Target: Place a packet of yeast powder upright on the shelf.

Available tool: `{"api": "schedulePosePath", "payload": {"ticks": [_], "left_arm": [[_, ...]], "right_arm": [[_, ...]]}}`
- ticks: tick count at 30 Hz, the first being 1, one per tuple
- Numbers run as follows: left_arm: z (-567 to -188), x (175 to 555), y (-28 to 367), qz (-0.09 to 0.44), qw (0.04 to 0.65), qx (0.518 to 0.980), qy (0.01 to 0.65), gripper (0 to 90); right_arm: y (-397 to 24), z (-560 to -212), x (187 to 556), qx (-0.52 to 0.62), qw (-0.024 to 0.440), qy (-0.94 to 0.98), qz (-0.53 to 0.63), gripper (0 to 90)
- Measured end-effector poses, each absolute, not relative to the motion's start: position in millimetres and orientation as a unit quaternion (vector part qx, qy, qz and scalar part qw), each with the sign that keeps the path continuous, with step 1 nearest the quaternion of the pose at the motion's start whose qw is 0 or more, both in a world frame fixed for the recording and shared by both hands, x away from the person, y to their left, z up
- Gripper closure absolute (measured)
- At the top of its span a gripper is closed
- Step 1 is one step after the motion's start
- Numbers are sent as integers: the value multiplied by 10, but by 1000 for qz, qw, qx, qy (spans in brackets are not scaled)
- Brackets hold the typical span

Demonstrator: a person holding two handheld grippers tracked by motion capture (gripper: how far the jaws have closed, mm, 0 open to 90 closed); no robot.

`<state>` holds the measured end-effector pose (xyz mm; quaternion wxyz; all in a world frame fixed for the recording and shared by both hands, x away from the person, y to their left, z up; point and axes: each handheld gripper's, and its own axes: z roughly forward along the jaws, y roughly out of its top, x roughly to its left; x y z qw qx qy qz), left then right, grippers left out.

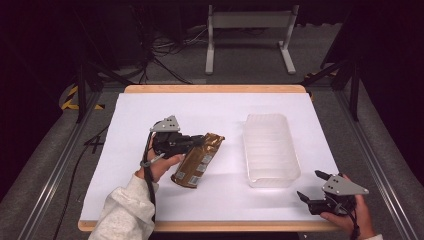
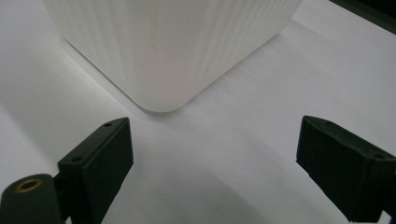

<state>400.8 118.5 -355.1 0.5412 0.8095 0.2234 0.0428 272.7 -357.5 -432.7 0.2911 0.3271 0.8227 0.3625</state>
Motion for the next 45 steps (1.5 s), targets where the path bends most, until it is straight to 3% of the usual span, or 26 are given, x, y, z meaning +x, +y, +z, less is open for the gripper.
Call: {"api": "schedulePosePath", "payload": {"ticks": [13,30,45], "left_arm": [[-3405,3895,1051,73,583,786,191,867],[-3210,3939,381,74,608,783,108,872],[-3083,4115,-57,71,645,757,81,871]], "right_arm": [[-3566,-4329,2728,327,292,822,363,115],[-3566,-4335,2726,325,290,822,367,115],[-3605,-4295,2699,329,299,806,391,119]]}}
